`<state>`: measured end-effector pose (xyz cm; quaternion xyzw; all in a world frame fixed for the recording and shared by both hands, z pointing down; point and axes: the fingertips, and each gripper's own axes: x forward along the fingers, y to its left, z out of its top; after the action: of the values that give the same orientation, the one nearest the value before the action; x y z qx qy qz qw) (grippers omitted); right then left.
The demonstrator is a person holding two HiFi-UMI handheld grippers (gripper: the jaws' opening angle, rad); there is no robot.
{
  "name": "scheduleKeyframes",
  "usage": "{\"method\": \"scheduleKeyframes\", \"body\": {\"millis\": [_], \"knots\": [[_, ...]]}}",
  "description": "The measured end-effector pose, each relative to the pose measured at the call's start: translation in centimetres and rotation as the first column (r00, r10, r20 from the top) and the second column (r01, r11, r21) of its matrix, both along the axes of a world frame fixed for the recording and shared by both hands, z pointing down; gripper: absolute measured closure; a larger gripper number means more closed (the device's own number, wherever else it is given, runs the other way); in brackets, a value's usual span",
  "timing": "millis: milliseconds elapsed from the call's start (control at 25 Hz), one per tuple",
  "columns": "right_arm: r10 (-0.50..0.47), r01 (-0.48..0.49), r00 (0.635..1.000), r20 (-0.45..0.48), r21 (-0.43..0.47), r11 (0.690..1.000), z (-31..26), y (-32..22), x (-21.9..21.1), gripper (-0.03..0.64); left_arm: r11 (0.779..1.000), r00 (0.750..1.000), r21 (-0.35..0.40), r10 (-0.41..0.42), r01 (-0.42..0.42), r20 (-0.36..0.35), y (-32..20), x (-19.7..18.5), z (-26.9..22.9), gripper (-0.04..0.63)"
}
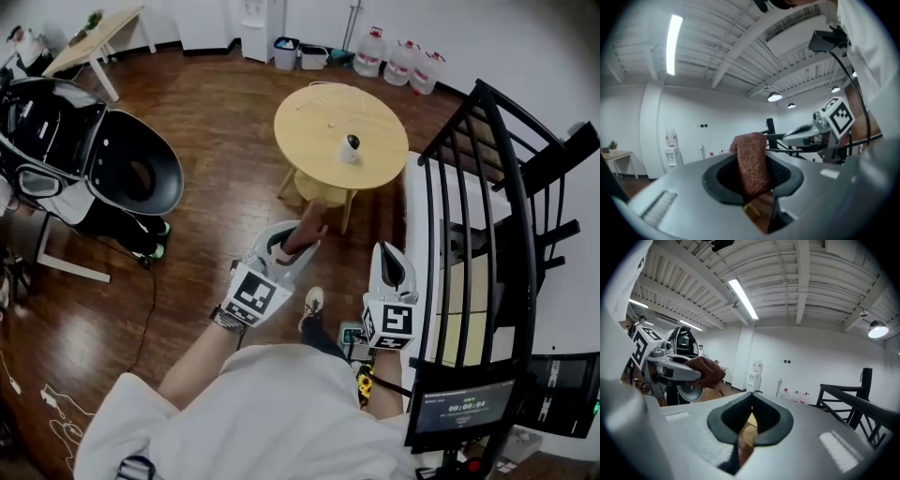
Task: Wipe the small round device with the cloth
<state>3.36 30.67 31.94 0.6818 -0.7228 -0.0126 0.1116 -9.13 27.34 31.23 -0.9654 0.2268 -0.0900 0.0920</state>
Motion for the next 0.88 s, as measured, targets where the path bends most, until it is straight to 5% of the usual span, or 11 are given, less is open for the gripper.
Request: {"method": "scheduleKeyframes", "body": {"millis": [600,880], "knots": [[-0.081,0.080,0.996,0.025,0.038,0.996,-1.8,-12.3,7.2,0.615,0.998,0.998,0.005,-0.057,0.057,-0.010,-10.9,8.5,-0.8,0.468],[-0.101,0.102,0.993,0.056,-0.016,0.995,0.2,-14.6,7.5,0.615,0.996,0.997,-0.045,-0.073,0.074,0.021,-12.9,8.2,1.4,0.468]]}}
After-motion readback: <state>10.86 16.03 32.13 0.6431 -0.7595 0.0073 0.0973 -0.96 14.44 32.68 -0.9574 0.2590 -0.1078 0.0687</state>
